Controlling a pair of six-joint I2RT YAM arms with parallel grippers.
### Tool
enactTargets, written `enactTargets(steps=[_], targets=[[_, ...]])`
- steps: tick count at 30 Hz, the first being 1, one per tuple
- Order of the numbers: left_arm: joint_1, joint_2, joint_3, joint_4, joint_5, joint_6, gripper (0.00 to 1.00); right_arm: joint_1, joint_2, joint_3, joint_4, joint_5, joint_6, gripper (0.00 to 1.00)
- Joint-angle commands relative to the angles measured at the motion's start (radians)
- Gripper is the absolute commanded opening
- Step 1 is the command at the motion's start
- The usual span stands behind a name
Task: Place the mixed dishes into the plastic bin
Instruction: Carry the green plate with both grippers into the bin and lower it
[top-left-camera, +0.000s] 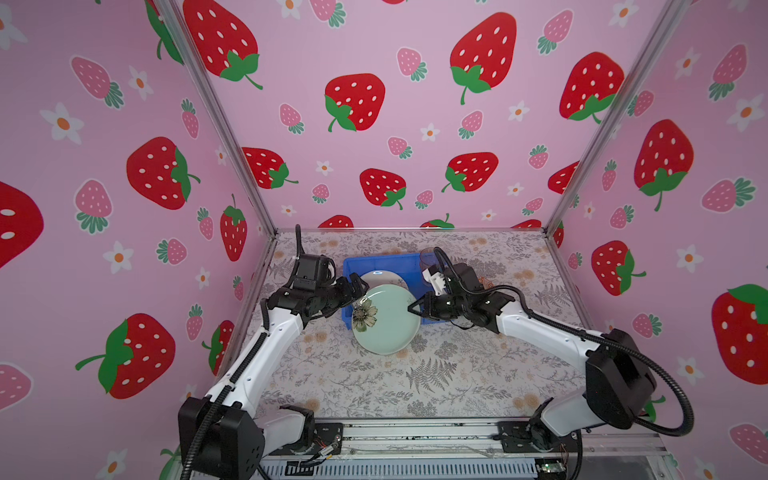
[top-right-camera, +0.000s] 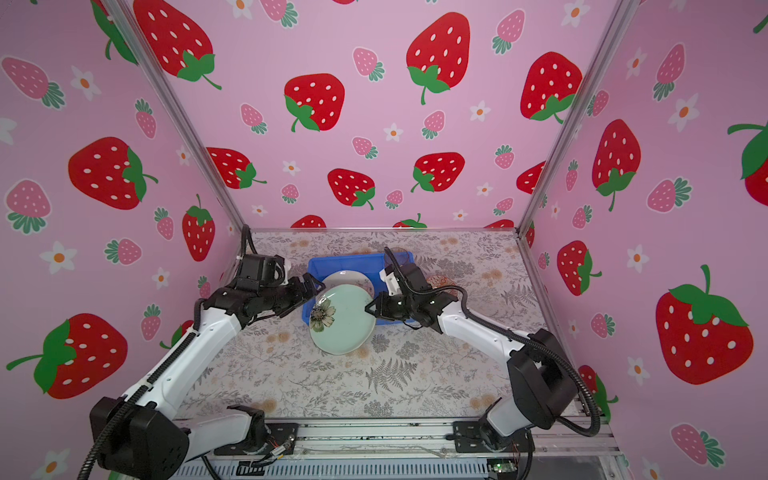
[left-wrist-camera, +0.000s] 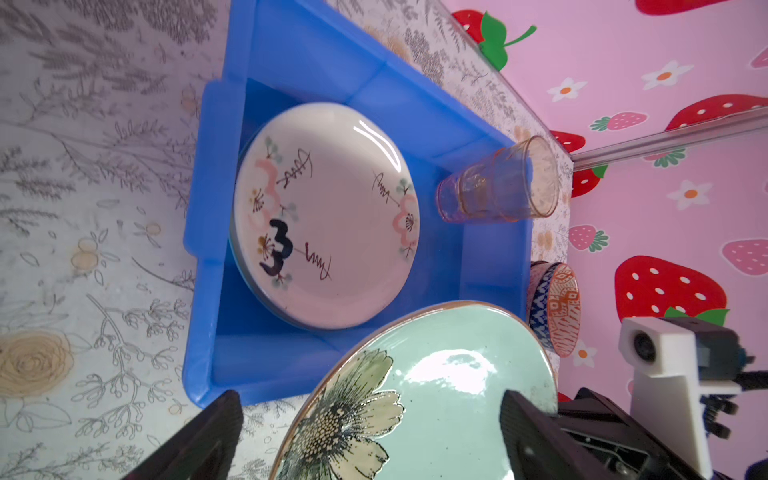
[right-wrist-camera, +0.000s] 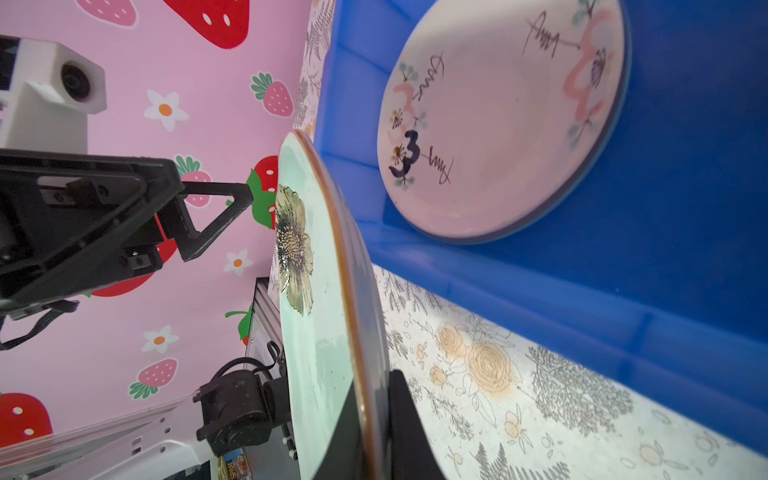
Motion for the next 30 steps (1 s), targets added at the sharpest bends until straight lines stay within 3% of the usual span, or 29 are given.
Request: enactTargets(steps=[1, 13, 21, 30], targets=[[0.022, 0.032, 0.087, -0.032, -0.004, 0.071, 0.99, -0.027, 0.017, 0.086, 0.062, -0.056, -0.015, 0.0], [0.096, 0.168, 0.25, -0.036, 0.009, 0.183, 0.99, -0.092, 0.213, 0.266, 0.129, -0.019, 0.028, 0.0], [0.107, 0.259, 0.265, 0.017, 0.048, 0.212, 0.99, -0.095, 0.287, 0.289, 0.206, 0.051, 0.092, 0.0], [0.12, 0.259, 0.241, 0.015, 0.047, 0.234, 0.99, -0.097, 0.373, 0.331, 0.239, 0.109, 0.119, 0.0]])
